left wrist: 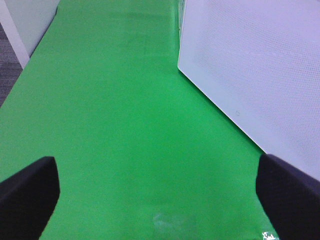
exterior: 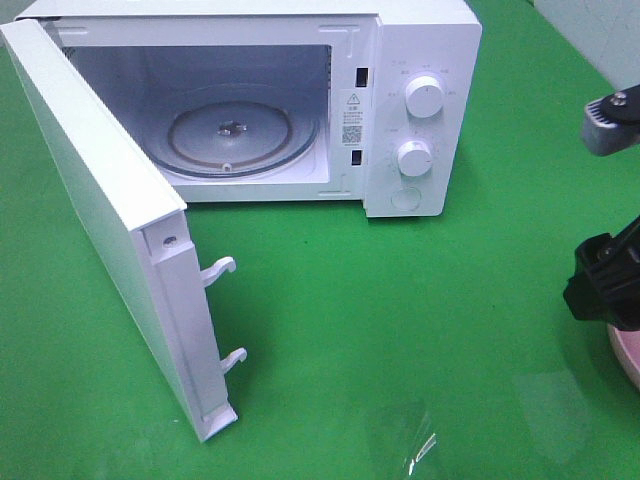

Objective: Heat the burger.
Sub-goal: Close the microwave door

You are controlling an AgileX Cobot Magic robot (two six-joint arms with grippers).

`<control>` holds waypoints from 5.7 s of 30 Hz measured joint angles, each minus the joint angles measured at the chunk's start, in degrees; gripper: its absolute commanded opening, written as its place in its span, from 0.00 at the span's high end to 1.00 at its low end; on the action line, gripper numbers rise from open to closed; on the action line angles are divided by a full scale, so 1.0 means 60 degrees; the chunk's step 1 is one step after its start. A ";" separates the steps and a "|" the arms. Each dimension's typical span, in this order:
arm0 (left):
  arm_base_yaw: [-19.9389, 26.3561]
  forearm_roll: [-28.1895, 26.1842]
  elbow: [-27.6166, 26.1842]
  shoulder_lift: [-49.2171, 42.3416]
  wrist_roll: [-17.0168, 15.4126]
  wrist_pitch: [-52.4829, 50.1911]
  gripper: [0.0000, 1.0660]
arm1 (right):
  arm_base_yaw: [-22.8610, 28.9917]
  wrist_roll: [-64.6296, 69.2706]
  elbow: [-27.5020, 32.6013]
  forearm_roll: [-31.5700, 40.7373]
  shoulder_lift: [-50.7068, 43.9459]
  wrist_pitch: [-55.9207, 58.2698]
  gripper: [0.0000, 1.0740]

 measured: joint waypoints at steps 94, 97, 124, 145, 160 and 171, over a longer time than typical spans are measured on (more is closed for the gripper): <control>0.0000 0.0000 0.0000 0.0000 0.0000 0.0000 0.06 | -0.2884 -0.1499 0.1824 0.1280 -1.0390 0.1728 0.30; 0.0000 0.0000 0.0000 0.0000 0.0000 0.0000 0.06 | -0.2884 -0.1499 0.1824 0.1280 -1.0390 0.1728 0.30; 0.0000 -0.0029 -0.0258 0.2788 0.0000 -0.3485 0.58 | -0.2884 -0.1499 0.1824 0.1280 -1.0390 0.1728 0.30; 0.0000 -0.0029 0.0172 0.7410 0.0000 -0.9616 1.00 | -0.2884 -0.1499 0.1824 0.1280 -1.0390 0.1728 0.30; 0.0000 0.1652 0.0917 1.1469 -0.1490 -1.5499 1.00 | -0.2884 -0.1499 0.1824 0.1280 -1.0390 0.1728 0.30; -0.0296 0.4068 0.0926 1.2863 -0.2960 -1.6702 1.00 | -0.2884 -0.1499 0.1824 0.1280 -1.0390 0.1728 0.30</control>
